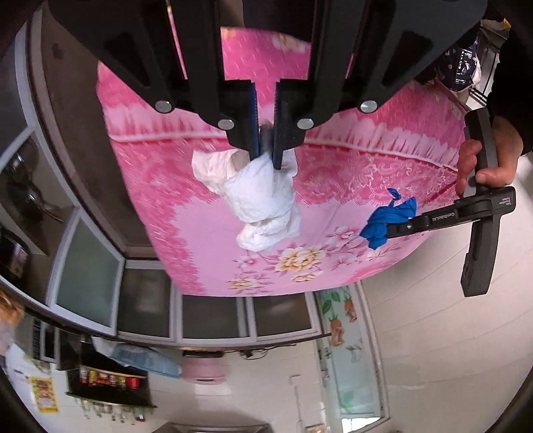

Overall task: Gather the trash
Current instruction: 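Grasp the blue cloth with the left tool while the right tool grasps the white tissue, then carry blue cloth and white tissue over the yellow bin and release both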

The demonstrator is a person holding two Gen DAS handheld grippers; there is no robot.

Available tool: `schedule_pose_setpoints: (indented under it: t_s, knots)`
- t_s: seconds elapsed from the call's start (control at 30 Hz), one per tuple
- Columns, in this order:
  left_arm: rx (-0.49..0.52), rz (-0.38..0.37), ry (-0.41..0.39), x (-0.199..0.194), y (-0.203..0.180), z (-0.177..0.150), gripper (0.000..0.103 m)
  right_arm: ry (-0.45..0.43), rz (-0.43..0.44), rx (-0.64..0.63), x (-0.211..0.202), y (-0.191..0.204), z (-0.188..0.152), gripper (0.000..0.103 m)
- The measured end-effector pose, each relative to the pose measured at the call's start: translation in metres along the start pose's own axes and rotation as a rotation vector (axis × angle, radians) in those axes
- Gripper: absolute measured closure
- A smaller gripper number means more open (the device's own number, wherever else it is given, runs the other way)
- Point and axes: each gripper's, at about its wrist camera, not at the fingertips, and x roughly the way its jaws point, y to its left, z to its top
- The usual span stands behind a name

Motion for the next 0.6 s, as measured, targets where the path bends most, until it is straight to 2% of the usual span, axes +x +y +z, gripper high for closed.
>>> schedule_pose_setpoints:
  t_s: [0.23,0.6]
  knots:
    - [0.054,-0.093,0.011,-0.006,-0.046,-0.019,0.102,-0.01,-0.087,0.066,-0.048,-0.024,-0.037,0.096]
    - [0.239,-0.287,0.086,0.01,-0.164,-0.059,0.101,-0.003,-0.23,0.214,-0.112,-0.073,-0.104,0.096]
